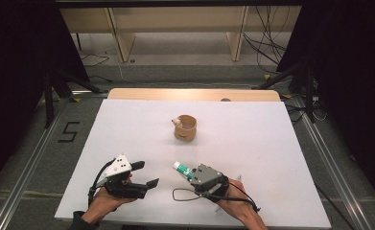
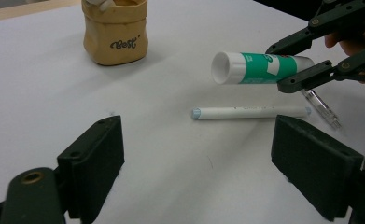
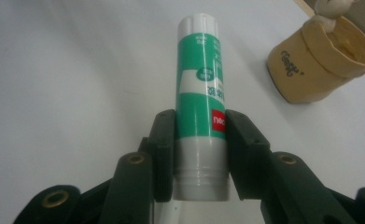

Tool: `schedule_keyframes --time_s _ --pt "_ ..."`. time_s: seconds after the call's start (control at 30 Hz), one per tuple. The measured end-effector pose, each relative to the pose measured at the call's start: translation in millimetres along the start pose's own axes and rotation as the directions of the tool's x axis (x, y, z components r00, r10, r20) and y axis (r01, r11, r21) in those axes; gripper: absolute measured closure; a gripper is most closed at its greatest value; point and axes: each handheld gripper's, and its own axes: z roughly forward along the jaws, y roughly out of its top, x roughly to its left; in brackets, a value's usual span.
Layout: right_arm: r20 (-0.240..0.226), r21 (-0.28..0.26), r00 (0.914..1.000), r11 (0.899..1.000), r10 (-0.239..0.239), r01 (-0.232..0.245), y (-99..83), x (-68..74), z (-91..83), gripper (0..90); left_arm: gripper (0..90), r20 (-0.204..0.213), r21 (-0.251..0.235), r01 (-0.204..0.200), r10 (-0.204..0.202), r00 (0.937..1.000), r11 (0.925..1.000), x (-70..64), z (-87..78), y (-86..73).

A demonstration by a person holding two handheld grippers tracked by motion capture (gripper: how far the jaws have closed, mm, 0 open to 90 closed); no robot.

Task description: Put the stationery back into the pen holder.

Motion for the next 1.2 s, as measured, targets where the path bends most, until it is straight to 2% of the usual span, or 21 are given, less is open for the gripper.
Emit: schedule_keyframes --time_s 0.17,0.27,0.47,0.53,0.63,0.67,0.7,0.73,0.77,0.8,0.83,0.9,0.97,1.0,1.03,1.07,1.1,1.13,1.17,1.2 --pt "0.004 0.001 0.9966 0.997 -0.082 0.082 1.8 8.4 -2.0 66.0 16.4 0.020 0.041 -0.022 0.021 0.9996 0.9989 0.0 2.8 9.0" --pt "0.006 0.003 0.9906 0.991 -0.137 0.136 2.1 12.4 -2.3 65.9 16.6 0.032 0.068 -0.043 0.041 0.9987 0.9968 0.0 4.4 14.4" --pt "0.004 0.017 0.9732 0.973 -0.230 0.230 1.5 19.7 -0.9 66.0 17.0 0.063 0.137 -0.083 0.075 0.9952 0.9872 0.0 6.9 23.1" --pt "0.001 0.012 0.9702 0.970 -0.242 0.242 1.6 22.1 -0.4 66.0 17.2 0.076 0.157 -0.099 0.088 0.9932 0.9826 -0.8 7.7 26.3" --pt "0.001 0.025 0.9581 0.958 -0.286 0.286 1.9 25.1 -1.0 66.0 17.3 0.100 0.194 -0.128 0.111 0.9888 0.9726 -2.8 10.4 31.6" --pt "0.009 0.015 0.9609 0.961 -0.277 0.276 1.6 28.4 -0.4 66.0 17.3 0.108 0.204 -0.133 0.113 0.9877 0.9697 -3.4 11.2 32.7" --pt "0.009 0.014 0.9563 0.956 -0.292 0.292 1.4 29.1 -0.3 66.0 17.3 0.115 0.218 -0.143 0.121 0.9860 0.9654 -4.0 12.5 34.3" --pt "0.008 0.019 0.9437 0.944 -0.331 0.330 1.2 29.0 -0.6 66.0 17.4 0.122 0.231 -0.151 0.126 0.9845 0.9611 -4.9 13.9 35.6" --pt "0.013 0.016 0.9378 0.938 -0.347 0.347 0.9 30.6 -0.6 66.0 17.5 0.131 0.243 -0.163 0.134 0.9823 0.9563 -5.7 15.3 36.8" --pt "0.021 0.010 0.9373 0.938 -0.348 0.348 0.8 33.1 -0.4 66.0 17.5 0.139 0.255 -0.174 0.142 0.9801 0.9512 -6.7 16.7 38.1" --pt "0.021 0.010 0.9331 0.933 -0.359 0.359 0.6 34.6 -0.4 66.0 17.6 0.145 0.261 -0.179 0.145 0.9787 0.9486 -8.1 18.4 39.1" --pt "0.040 0.008 0.9182 0.919 -0.394 0.394 -0.1 38.2 -0.6 66.0 17.8 0.166 0.282 -0.206 0.164 0.9724 0.9370 -9.5 21.2 41.4" --pt "0.052 -0.001 0.9006 0.902 -0.431 0.432 -1.0 42.0 -0.5 66.0 18.1 0.192 0.313 -0.227 0.172 0.9662 0.9224 -11.4 24.7 42.9" --pt "0.057 -0.008 0.8856 0.887 -0.461 0.462 -1.0 42.6 -0.6 66.0 18.2 0.203 0.325 -0.237 0.178 0.9630 0.9154 -12.6 26.7 43.2" --pt "0.063 -0.009 0.8776 0.879 -0.475 0.477 -1.3 44.2 -1.0 66.0 18.4 0.214 0.333 -0.249 0.185 0.9592 0.9092 -13.5 28.6 43.5" --pt "0.062 -0.007 0.8495 0.851 -0.524 0.525 -1.6 43.5 -1.6 66.0 18.5 0.225 0.344 -0.256 0.185 0.9566 0.9034 -14.5 30.1 44.3" --pt "0.065 -0.009 0.8335 0.835 -0.549 0.550 -1.2 43.7 -1.3 66.0 18.8 0.229 0.348 -0.256 0.183 0.9561 0.9021 -15.7 31.7 44.7" --pt "0.067 -0.015 0.8282 0.829 -0.556 0.558 -1.6 45.3 -1.0 66.0 19.0 0.237 0.353 -0.261 0.184 0.9540 0.8988 -16.7 33.3 45.4" --pt "0.073 -0.012 0.8267 0.828 -0.558 0.560 -2.4 47.0 -1.1 66.0 19.1 0.248 0.362 -0.272 0.189 0.9500 0.8915 -17.4 34.5 46.3" --pt "0.075 -0.019 0.8247 0.826 -0.561 0.563 -3.1 48.7 -0.5 66.0 19.2 0.256 0.370 -0.272 0.184 0.9490 0.8882 -18.7 36.1 47.0"
